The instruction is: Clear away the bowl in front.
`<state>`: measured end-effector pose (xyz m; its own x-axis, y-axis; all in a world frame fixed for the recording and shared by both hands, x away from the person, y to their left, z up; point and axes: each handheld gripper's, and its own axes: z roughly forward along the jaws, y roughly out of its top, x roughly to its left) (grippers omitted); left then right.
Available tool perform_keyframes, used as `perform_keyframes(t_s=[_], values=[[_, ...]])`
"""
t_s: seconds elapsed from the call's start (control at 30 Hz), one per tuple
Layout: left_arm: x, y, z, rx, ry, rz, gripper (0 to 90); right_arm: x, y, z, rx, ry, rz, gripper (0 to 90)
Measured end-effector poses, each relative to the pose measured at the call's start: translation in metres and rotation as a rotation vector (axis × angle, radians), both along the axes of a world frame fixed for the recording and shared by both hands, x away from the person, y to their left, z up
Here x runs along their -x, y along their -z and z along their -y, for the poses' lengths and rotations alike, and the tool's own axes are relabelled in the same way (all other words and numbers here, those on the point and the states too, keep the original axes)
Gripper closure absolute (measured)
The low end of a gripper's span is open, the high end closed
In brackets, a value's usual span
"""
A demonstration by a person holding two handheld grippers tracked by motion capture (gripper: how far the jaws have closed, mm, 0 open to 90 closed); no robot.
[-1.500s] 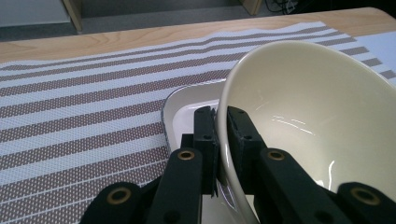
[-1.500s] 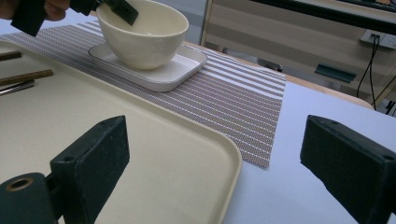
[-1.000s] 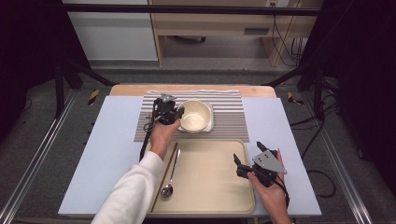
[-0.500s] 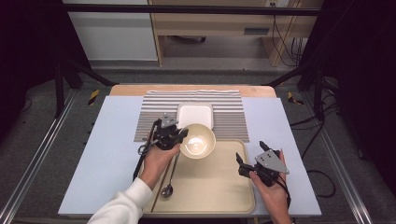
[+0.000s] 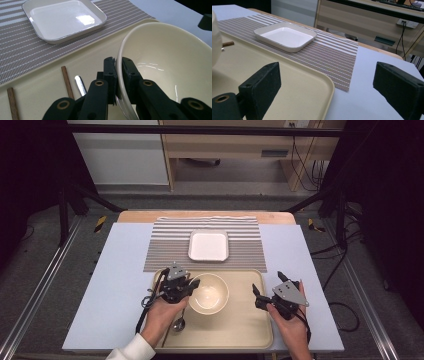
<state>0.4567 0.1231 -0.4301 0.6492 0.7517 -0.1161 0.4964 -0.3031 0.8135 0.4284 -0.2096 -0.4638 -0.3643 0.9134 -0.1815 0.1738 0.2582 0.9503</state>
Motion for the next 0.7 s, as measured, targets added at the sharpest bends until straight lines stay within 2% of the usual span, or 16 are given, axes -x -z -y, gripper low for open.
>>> perform_keyframes(t_s=[0.2, 0.3, 0.7], values=[[0.013, 0.005, -0.006, 0.010, 0.005, -0.016, 82.7, 0.000, 0.000, -0.001, 0.005, -0.002, -0.001, 8.0], [0.018, 0.007, -0.007, -0.004, 0.024, -0.023, 82.7, 0.000, 0.000, -0.001, 0.004, -0.002, -0.004, 8.0], [0.027, 0.010, -0.008, -0.019, 0.051, -0.030, 82.3, 0.000, 0.001, -0.001, 0.007, -0.004, -0.008, 8.0]])
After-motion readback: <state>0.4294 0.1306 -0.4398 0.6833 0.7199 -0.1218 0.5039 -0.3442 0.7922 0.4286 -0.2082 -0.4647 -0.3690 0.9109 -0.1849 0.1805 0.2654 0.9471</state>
